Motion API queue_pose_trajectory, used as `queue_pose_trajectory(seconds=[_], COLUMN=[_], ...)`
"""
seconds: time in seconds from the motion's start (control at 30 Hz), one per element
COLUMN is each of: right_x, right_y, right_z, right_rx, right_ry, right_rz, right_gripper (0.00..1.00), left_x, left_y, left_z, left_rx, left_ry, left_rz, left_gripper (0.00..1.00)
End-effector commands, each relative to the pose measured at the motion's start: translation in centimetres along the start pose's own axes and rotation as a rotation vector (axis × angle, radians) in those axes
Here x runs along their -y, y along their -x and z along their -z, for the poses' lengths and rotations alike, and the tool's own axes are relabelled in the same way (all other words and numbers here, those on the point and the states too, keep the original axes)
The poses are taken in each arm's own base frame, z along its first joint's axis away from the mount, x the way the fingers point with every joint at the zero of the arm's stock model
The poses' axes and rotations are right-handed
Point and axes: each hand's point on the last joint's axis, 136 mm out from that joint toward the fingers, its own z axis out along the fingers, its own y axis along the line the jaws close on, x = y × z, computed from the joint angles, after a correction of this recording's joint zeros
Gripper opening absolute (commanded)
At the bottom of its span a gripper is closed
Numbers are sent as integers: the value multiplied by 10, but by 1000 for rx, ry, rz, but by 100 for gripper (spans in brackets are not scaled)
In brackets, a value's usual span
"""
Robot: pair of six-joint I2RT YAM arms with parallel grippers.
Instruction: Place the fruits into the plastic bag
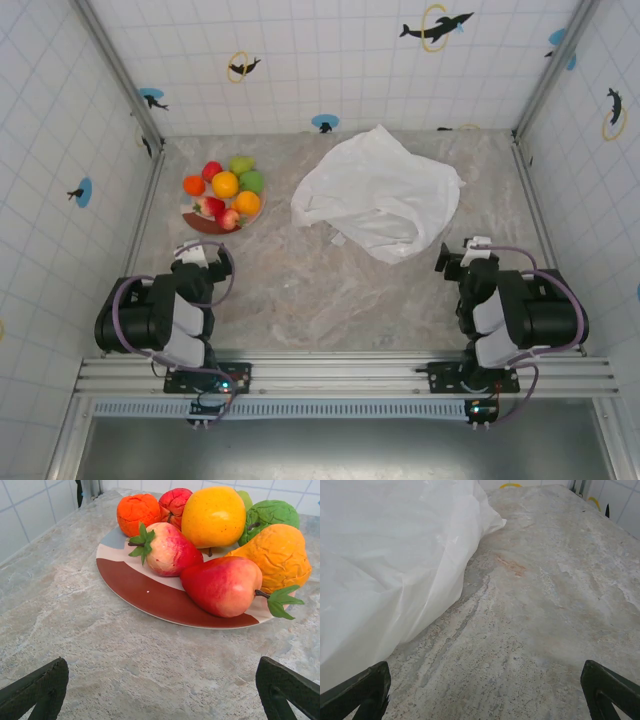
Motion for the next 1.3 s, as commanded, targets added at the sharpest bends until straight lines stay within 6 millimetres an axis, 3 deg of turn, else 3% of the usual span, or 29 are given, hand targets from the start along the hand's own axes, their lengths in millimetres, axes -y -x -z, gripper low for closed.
queue_pose_trajectory(seconds=[0.0,1.27], right_x=[2,2], right_y=[-2,-2], right_z=[3,3], right_rx=[-2,-4], right_ry=[-7,-18], right_rz=[-6,11], right_gripper=[100,100], left_x=[0,1], left_y=[-1,1], left_z=[1,2], left_rx=[-1,4], left_ry=[-7,-10], left_rz=[-20,-19], left_gripper=[98,98])
